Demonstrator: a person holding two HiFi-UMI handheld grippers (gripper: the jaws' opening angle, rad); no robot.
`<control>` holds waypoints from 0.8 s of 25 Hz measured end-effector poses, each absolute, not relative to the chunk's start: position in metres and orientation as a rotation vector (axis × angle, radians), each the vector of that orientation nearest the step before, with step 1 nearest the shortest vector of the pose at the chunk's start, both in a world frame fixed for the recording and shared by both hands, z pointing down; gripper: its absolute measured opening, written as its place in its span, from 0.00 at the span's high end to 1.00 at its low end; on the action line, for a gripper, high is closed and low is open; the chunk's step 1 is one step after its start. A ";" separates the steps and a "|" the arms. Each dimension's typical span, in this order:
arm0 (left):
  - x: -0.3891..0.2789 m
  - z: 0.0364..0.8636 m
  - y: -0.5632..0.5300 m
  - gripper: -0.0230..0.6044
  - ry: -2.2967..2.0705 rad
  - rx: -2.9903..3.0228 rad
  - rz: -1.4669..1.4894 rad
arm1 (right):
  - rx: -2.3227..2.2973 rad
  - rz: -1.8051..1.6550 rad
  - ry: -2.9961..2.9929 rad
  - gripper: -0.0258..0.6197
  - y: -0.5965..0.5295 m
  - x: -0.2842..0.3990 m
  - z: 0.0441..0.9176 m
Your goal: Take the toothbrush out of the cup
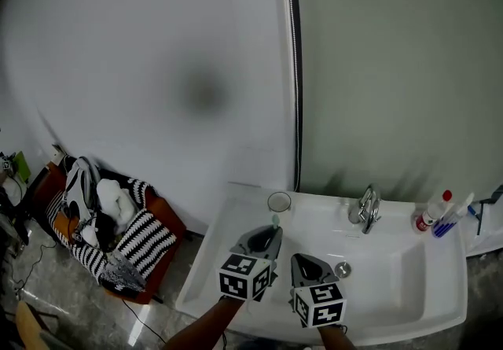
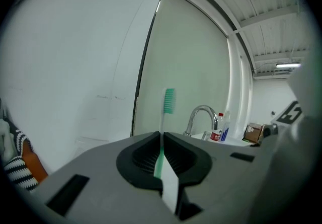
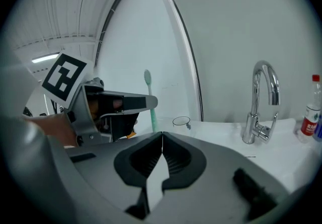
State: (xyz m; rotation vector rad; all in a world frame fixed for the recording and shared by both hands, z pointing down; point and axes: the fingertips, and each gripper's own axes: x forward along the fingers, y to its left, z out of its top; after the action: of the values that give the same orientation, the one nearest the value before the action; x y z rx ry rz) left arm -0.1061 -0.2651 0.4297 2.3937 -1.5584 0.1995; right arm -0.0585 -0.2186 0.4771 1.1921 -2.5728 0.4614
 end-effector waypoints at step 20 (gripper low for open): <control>-0.087 0.444 -0.201 0.91 -1.637 2.305 0.178 | 1.132 0.458 -2.643 0.94 -0.194 -0.049 0.471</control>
State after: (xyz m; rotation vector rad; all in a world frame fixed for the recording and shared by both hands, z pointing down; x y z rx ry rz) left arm -0.0869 -0.2009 0.4439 2.3053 -1.6371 0.1778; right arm -0.0494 -0.1939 0.4706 1.1316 -2.6431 0.4578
